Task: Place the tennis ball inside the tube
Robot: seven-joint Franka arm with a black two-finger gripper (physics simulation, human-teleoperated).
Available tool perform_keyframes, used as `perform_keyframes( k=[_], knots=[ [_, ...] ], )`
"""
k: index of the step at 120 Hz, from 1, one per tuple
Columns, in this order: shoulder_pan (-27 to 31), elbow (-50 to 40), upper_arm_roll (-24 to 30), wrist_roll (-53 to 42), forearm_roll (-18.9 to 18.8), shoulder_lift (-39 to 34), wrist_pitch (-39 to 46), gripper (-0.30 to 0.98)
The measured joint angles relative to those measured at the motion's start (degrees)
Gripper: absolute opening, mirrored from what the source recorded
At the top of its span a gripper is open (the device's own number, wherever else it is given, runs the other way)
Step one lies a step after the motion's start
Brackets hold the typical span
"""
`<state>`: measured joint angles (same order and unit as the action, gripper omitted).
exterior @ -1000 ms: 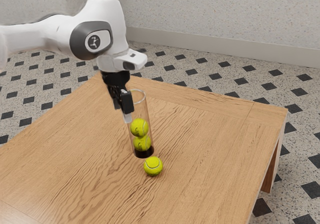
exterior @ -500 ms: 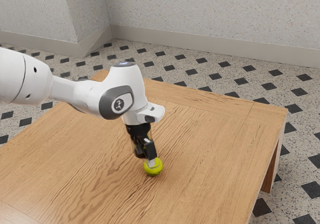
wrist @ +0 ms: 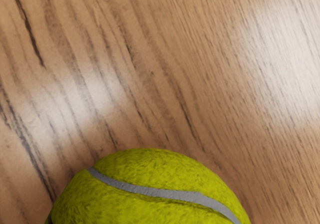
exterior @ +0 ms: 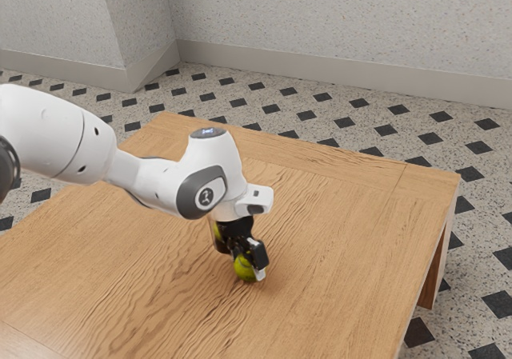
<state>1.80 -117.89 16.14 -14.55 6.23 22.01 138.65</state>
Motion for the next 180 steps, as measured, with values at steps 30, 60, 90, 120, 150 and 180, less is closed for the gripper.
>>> perform_keyframes(
  k=[30, 60, 90, 120, 150, 180],
  knots=[
    [-0.33, -0.76, -0.07, 2.32, -0.39, -1.19, -0.11, 0.30],
    [-0.98, 2.36, 0.82, 6.35, -2.52, -9.18, -7.46, 0.11],
    [-0.43, 15.73, 0.05, 9.34, -4.56, -9.69, -17.29, 0.08],
    [-0.15, 28.77, -2.72, 10.22, -11.77, -9.00, -27.60, 0.14],
    [0.57, 31.68, -5.77, 9.51, -13.61, -7.86, -33.52, 0.41],
    [0.50, 33.46, -5.92, 8.39, -14.82, -6.70, -36.28, 0.60]
  ],
)
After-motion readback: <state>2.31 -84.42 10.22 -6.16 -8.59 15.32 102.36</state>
